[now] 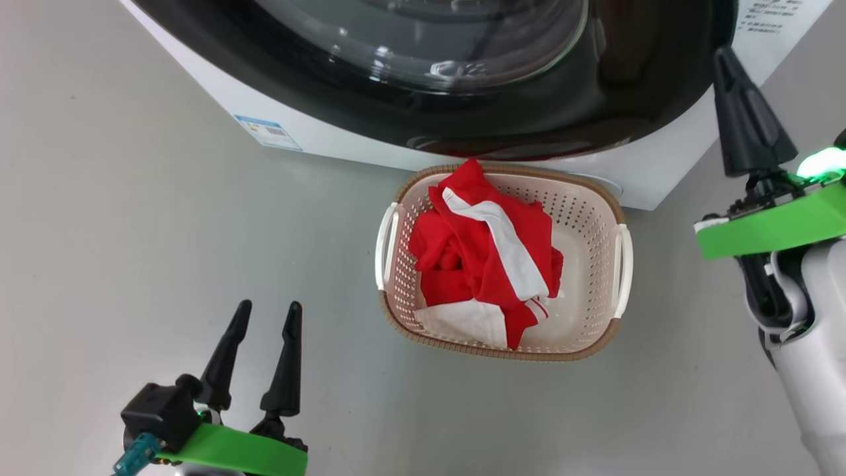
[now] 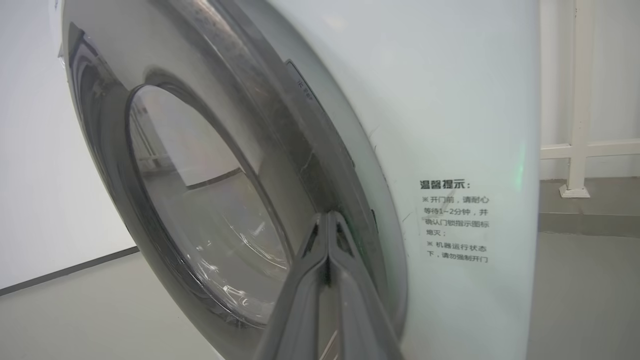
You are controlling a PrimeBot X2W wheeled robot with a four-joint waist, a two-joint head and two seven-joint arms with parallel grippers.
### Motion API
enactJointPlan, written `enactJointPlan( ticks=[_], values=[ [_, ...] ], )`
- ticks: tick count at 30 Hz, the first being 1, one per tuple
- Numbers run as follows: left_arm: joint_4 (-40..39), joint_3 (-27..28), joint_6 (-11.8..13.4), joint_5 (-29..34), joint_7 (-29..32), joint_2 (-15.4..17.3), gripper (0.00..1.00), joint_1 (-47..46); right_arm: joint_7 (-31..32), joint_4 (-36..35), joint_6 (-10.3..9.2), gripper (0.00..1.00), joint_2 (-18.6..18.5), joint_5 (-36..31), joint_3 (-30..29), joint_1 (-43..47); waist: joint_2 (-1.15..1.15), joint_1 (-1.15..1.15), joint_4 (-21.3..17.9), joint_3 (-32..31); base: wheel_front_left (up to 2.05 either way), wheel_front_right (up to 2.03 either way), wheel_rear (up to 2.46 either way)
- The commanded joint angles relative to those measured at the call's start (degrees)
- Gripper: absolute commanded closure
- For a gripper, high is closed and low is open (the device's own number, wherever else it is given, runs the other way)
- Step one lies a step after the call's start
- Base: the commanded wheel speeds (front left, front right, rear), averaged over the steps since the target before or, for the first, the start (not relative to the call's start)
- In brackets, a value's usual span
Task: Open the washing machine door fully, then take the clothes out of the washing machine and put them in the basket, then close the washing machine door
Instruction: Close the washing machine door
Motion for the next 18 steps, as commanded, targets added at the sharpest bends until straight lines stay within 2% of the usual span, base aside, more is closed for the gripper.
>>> enactJointPlan(
  ticks=[1, 7, 18],
  values=[
    [-1.46, 1.67, 0.30, -0.36, -0.46, 0.62, 0.00, -1.25, -0.35, -1.63, 0.10, 1.00, -0.01, -0.41, 0.11, -1.10, 0.00, 0.00, 0.13, 0.34, 0.00, 0.00, 0.00],
    [-1.34, 1.64, 0.31, -0.27, -0.46, 0.62, 0.00, -1.89, -0.35, -1.58, 0.10, 1.00, 0.81, -0.74, -1.55, -2.77, 0.00, 0.00, -0.04, 1.03, 0.00, 0.00, 0.00],
    [-0.28, 1.97, 0.22, 0.16, -0.46, 0.62, 0.00, -2.18, -0.35, -1.38, 0.10, 1.00, 1.68, -0.82, 0.22, -0.82, 0.00, 0.00, -0.63, -0.41, 0.00, 0.00, 0.00]
  ],
)
